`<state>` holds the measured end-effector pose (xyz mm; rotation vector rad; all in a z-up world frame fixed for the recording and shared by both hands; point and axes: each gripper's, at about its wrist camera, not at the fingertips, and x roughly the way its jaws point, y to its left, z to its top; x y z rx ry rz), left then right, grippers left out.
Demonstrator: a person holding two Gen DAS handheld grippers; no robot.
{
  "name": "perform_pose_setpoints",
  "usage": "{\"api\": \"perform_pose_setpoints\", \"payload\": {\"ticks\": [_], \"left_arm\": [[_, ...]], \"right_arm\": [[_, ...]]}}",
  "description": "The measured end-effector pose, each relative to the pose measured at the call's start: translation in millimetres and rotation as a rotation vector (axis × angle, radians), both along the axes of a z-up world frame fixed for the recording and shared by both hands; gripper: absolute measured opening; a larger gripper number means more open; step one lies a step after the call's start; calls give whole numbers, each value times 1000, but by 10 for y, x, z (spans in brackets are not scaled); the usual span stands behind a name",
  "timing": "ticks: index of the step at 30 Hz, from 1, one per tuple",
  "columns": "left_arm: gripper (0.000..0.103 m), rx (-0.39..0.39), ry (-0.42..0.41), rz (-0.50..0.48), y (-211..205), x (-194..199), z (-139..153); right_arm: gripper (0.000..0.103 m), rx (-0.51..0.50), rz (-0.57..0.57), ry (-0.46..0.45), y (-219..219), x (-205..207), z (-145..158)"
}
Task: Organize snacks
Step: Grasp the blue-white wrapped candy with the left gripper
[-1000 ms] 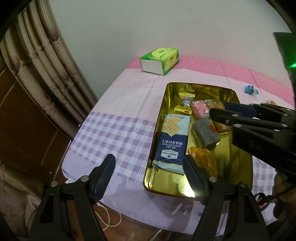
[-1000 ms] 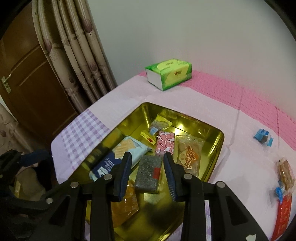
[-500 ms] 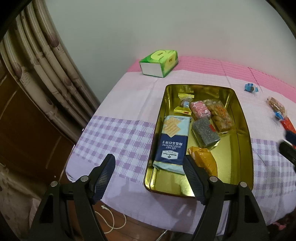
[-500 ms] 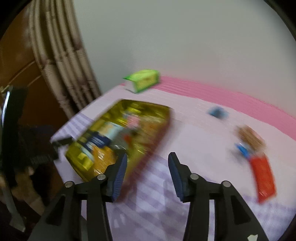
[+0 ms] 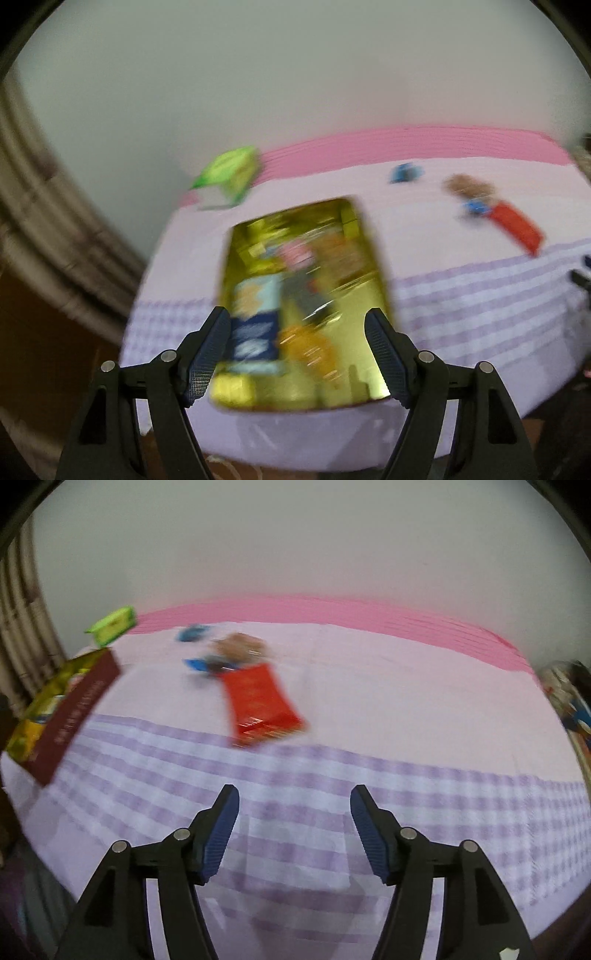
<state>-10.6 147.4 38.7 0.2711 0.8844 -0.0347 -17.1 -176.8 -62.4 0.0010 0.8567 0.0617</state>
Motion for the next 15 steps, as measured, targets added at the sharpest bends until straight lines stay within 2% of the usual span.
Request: {"api": "perform_pose_setpoints", "payload": {"ticks": [2, 6, 10, 11, 13, 15], "left_arm": [[76, -49, 29, -84, -200, 201, 88], [76, -96, 80, -211, -661, 766, 174], [75, -101, 113, -274, -1064, 1509, 29], [72, -100, 125, -285, -1113, 1658, -31], [58, -106, 166, -311, -1235, 2007, -198], [56, -133, 246, -331, -1319, 2362, -402]], "right_arm": [[62, -16, -25, 0, -151, -33, -60], [63, 36, -54, -24, -287, -50, -65], [69, 31, -35, -42, -278, -92, -56], [70, 34, -27, -46, -266, -99, -46], [73, 53, -26, -48, -288, -100, -46], [73, 83, -33, -39, -321, -66, -65]]}}
